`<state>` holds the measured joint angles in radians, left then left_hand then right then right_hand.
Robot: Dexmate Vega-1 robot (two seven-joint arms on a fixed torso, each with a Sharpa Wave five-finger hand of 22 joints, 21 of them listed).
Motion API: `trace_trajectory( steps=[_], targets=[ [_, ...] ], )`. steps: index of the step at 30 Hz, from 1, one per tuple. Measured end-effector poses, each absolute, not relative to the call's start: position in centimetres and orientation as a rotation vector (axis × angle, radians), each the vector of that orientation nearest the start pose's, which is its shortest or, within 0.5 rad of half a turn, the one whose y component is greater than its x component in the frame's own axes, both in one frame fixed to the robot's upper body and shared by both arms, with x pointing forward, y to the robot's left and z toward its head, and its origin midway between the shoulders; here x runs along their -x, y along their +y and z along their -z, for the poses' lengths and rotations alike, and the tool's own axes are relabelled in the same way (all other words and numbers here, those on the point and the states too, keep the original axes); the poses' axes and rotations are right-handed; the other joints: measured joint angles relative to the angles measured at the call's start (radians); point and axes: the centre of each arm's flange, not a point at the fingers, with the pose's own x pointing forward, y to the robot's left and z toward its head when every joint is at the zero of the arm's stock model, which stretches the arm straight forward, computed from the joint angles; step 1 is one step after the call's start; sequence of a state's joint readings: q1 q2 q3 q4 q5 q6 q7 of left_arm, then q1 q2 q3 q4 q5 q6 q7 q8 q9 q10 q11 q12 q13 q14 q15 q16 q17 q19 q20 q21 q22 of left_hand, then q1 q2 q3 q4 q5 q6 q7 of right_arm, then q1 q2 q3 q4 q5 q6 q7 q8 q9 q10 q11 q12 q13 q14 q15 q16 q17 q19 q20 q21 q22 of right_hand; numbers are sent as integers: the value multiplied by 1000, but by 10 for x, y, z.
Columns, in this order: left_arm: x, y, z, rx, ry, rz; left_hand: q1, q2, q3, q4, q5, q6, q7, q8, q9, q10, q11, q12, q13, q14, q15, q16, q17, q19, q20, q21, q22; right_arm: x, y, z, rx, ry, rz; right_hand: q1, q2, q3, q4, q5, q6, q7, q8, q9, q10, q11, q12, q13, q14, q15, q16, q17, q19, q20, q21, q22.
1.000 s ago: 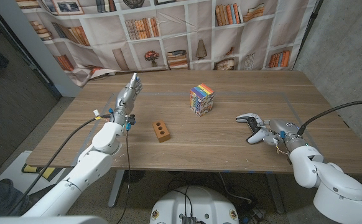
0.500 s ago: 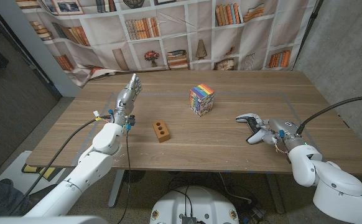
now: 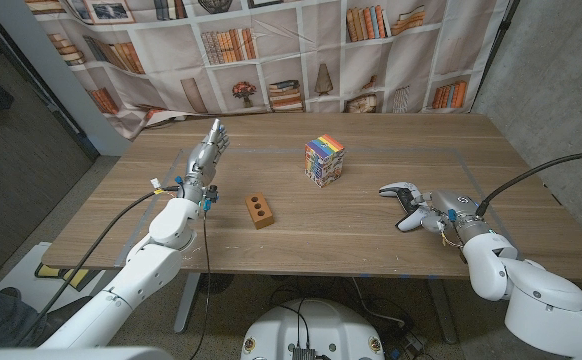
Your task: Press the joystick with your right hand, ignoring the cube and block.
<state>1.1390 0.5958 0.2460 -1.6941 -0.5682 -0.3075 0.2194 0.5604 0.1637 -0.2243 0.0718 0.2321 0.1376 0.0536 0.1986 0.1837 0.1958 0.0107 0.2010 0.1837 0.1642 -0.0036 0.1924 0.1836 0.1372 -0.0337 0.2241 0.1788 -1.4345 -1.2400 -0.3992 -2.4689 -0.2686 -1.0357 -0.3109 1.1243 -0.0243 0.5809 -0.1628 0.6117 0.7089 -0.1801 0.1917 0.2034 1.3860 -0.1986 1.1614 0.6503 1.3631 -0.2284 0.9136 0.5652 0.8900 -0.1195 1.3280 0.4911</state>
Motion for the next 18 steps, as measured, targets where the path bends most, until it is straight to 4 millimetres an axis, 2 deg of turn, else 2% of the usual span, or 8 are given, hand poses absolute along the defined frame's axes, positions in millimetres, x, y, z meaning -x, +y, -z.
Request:
trace_trajectory(
  steps=[18],
  targets=[
    [-570,298,37,40,-689,76,0,0,3,3,0,0,0,0,0,0,0,0,0,0,0,0,0,0,0,0,0,-427,-300,94,1395,-188,320,-4,4,4,-4,0,-15,-4,-4,1,0,0,4,-11,0,0,4,-7,-9,5,16,-9]
  ],
)
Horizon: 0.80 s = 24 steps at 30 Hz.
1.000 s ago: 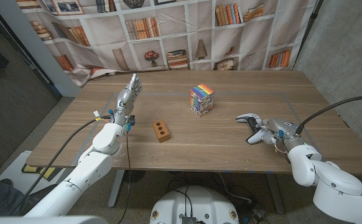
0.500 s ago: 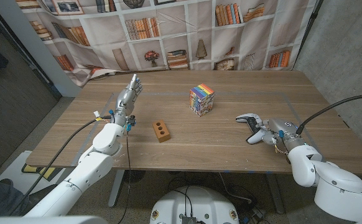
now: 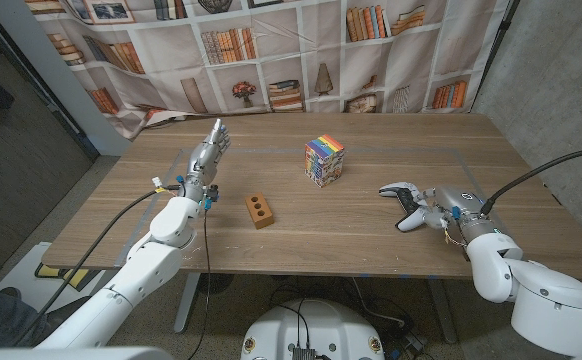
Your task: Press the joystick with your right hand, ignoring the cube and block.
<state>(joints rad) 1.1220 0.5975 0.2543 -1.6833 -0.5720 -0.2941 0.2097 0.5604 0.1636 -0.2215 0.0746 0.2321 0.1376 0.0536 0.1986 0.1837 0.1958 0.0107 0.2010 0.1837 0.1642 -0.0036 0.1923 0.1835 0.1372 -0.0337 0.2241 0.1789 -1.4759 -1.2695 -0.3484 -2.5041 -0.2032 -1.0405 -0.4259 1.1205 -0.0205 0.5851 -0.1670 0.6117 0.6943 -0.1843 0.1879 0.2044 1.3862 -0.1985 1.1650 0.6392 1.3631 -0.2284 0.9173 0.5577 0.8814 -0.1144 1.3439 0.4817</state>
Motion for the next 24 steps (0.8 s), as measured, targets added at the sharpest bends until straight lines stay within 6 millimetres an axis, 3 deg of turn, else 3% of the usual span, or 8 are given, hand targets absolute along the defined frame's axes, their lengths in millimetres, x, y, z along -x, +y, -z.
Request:
trace_trajectory(
  steps=[24],
  targets=[
    [-576,298,31,32,-689,85,9,-9,3,3,-8,0,0,0,0,0,0,0,0,0,0,0,0,0,0,0,0,-420,-300,86,1356,-228,356,0,0,10,1,0,-5,-5,0,0,0,0,0,-9,0,0,4,-6,0,0,10,-5]
  ],
)
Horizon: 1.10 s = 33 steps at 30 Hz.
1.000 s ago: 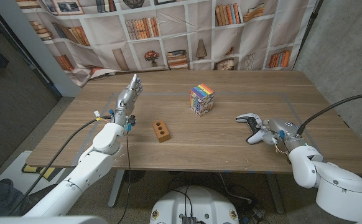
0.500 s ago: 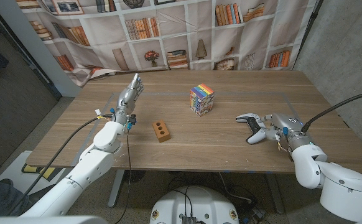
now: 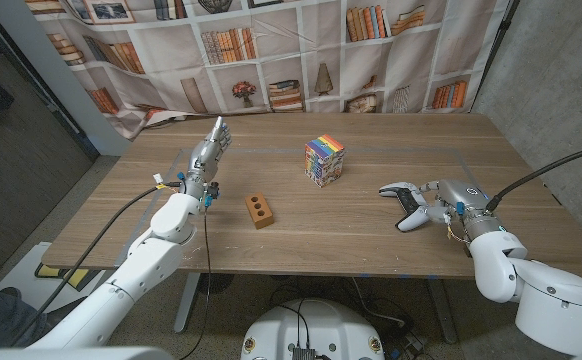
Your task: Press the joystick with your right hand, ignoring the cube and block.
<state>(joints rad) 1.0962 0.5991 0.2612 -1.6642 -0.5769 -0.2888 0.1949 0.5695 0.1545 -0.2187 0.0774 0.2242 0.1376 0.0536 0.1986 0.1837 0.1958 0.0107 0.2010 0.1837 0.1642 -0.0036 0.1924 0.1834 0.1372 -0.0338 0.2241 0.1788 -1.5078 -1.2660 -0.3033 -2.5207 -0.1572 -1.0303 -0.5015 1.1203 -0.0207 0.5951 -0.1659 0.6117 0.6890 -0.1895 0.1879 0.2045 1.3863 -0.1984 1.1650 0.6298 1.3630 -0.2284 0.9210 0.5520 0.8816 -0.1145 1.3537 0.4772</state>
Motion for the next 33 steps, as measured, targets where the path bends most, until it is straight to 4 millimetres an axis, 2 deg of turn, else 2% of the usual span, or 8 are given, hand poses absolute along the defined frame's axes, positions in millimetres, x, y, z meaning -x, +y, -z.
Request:
trace_trajectory(
  steps=[11,33],
  targets=[
    [-577,300,28,25,-692,93,-9,9,0,0,0,0,0,0,0,0,0,0,0,0,0,0,0,0,0,-7,0,-417,-296,88,1315,-257,373,-6,-2,1,-1,-3,0,0,0,0,0,0,0,-5,0,0,4,-1,0,0,4,-4],
    [-579,302,20,10,-695,115,0,0,0,0,0,0,0,0,0,0,0,0,0,0,0,0,0,0,0,-7,0,-411,-293,87,1261,-318,418,-12,-4,4,2,-8,-5,-5,0,0,0,0,4,-10,0,0,8,-5,0,0,4,-6]
  ],
)
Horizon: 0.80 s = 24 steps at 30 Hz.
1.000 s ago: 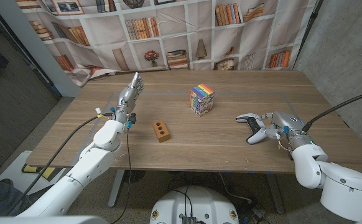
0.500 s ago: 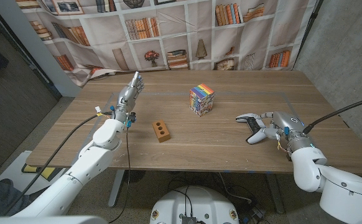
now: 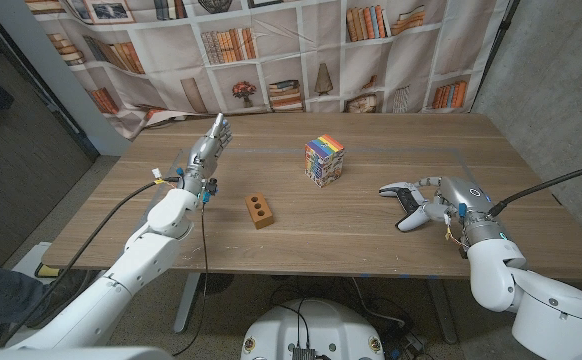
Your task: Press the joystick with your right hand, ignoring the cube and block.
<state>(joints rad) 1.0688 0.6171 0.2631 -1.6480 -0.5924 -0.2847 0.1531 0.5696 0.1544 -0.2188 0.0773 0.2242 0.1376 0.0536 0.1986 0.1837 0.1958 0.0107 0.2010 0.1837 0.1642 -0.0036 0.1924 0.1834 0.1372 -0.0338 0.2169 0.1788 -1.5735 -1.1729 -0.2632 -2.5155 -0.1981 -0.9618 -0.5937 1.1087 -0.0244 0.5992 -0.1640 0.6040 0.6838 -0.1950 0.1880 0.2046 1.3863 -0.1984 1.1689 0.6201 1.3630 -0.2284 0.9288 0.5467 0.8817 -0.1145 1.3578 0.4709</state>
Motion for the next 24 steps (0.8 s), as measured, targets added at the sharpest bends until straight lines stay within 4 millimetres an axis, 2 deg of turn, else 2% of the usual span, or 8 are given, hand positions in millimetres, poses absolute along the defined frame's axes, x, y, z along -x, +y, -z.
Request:
trace_trajectory(
  steps=[3,24],
  targets=[
    [-580,302,19,9,-696,118,0,0,0,0,0,0,0,0,0,0,0,0,0,0,0,0,0,0,0,0,0,-410,-292,85,1260,-323,423,0,0,9,1,0,0,0,0,3,0,0,1,0,0,0,0,-3,0,0,0,0],
    [-584,302,11,-7,-694,137,0,0,4,4,0,0,0,0,0,0,0,0,0,0,0,0,0,0,0,0,0,-416,-284,79,1267,-338,427,-5,5,12,-1,-1,0,0,0,2,0,0,4,-5,0,0,0,-7,-2,-2,7,-3]
  ],
)
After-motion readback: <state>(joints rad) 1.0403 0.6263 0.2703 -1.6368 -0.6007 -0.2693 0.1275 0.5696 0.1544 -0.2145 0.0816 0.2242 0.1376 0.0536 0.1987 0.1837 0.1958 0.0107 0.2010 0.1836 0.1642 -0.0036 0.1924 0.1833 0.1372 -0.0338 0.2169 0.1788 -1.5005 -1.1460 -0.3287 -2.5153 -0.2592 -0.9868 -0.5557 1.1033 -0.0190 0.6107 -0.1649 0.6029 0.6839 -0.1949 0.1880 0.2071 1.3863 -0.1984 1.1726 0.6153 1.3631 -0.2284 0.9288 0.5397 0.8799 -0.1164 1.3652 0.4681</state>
